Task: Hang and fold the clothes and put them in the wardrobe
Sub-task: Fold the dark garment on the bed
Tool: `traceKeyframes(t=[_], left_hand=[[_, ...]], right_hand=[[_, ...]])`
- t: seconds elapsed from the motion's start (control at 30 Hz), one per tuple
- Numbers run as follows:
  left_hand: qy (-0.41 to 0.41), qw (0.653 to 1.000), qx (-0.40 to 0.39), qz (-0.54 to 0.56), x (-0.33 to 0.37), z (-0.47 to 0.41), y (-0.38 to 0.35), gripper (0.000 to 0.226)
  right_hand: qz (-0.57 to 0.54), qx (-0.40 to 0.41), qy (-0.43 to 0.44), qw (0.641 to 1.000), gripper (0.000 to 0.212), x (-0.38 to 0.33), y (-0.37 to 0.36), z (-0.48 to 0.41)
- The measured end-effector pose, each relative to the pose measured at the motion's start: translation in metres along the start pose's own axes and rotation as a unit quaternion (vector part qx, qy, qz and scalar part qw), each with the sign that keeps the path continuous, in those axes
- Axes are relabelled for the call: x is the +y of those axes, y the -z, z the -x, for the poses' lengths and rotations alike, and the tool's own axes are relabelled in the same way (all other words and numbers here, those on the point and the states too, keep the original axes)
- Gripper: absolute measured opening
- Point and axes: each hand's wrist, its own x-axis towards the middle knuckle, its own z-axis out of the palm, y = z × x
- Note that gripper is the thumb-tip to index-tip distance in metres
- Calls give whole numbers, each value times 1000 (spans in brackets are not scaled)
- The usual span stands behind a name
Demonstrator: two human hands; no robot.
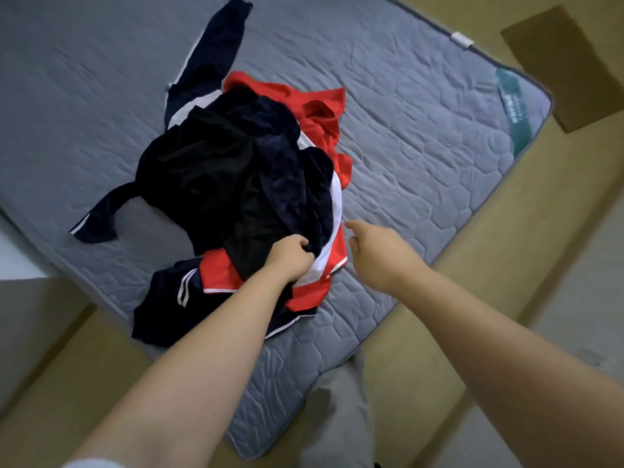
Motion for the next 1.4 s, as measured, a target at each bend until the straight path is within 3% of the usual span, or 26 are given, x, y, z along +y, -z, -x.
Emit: traceKeyframes(t=[0.17,0.3,0.37,0.43,0.47,0.7,0.77,0.83,0.93,1.03,1.13,1.23,1.3,1.4], left_hand=[[123,984,-39,122,-6,-89,-40,56],[221,928,-51,297,-13,-128,-64,65],[243,899,-43,362,-14,-143,-71,51],[260,877,-27,403,-11,-152,-75,17],[269,866,-11,422,-8,-153,-76,10],[281,800,143,511,-14,-139,-68,18],[267,827,145,472,-8,-126,-61,17],[235,876,125,402,-2,-115,-56,28],[199,917,89,334,5,-107,-52,44],[161,936,42,309,6,-116,-63,55],[180,929,40,320,-1,-139,-86,65],[243,902,44,354,-13,-163,-108,60],[271,873,104,393,-14,-169,-115,32],[299,781,201,510,-9,-151,-97,16]], right_hand=[[-15,-43,-23,999,42,43,-30,-57],[-25,-64,-52,996,35,73,-55,-75],[-38,-74,-60,995,37,86,-63,-79],[-45,-86,-64,993,40,95,-67,-83],[-45,-90,-64,993,40,98,-68,-84],[-23,-102,-56,993,36,92,-38,-81],[-10,-109,-50,993,35,87,-25,-73],[-1,-108,-43,993,33,83,-12,-65],[0,-110,-21,994,33,78,-4,-64],[4,-114,3,993,34,77,-17,-72],[9,-122,29,992,38,86,-41,-80],[-4,-122,4,992,32,106,-62,-86],[-2,-124,-17,992,31,120,-69,-87],[-5,-154,-51,987,33,121,-64,-79]])
